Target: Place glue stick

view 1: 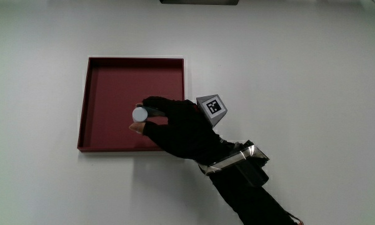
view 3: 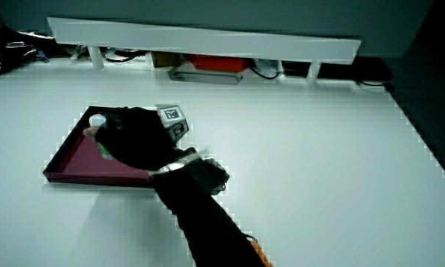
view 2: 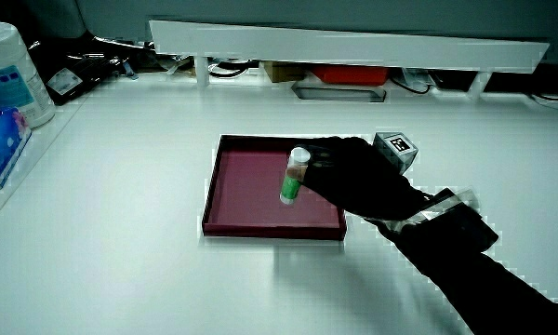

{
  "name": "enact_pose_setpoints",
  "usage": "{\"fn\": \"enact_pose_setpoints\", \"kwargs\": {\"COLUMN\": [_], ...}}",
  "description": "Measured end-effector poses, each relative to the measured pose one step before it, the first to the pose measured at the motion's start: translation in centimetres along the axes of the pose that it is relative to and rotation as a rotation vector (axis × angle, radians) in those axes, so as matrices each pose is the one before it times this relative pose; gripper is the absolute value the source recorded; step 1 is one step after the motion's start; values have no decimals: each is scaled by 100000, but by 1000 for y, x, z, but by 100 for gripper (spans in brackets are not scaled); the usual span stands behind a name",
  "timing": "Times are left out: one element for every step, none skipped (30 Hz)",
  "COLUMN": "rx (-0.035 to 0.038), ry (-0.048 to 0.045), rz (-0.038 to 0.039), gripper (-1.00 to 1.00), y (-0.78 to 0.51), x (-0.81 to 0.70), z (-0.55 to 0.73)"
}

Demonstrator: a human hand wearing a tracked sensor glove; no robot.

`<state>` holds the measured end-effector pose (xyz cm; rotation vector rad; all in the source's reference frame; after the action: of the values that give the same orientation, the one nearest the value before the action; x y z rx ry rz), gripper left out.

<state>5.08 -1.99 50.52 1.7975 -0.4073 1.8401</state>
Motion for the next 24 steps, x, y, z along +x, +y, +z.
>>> {"fn": "enact_pose_setpoints", "kwargs": {"rx": [9, -13, 454, -663, 95, 3, 174, -506, -76, -163, 36, -124, -167, 119, 47, 387, -296, 559, 89, -68, 14, 353, 476, 745], "ry": [219, 1379, -541, -33, -507, -95, -278, -139, 1159, 1082, -703, 872, -889, -189, 227, 1322, 1844, -1070, -439, -944, 472, 738, 817, -1001], "rz": [-947, -1391, -745, -1662, -656, -1530, -912, -1614, -785, -1195, -589, -1532, -596, -916, -2212, -1033, 765, -544, 352, 60, -1016, -693, 24, 87], "gripper": [0, 0, 0, 0, 0, 0, 0, 0, 0, 0, 0, 0, 0, 0, 0, 0, 0, 0, 0, 0, 0, 0, 0, 0], "y": [85, 60, 108, 56, 49, 55, 72, 112, 62, 28, 73, 64, 113, 27, 10, -4, 70, 38, 33, -71, -30, -53, 64, -22], "x": [258, 257, 495, 376, 309, 280, 386, 466, 276, 262, 270, 227, 274, 153, 135, 21, -10, -9, -40, -84, 90, -18, 211, 21], "z": [15, -37, 24, -21, -30, -72, -61, -46, -121, -119, -90, -153, -96, -100, -86, -30, -46, -21, -47, -56, 2, 20, 88, 61]}}
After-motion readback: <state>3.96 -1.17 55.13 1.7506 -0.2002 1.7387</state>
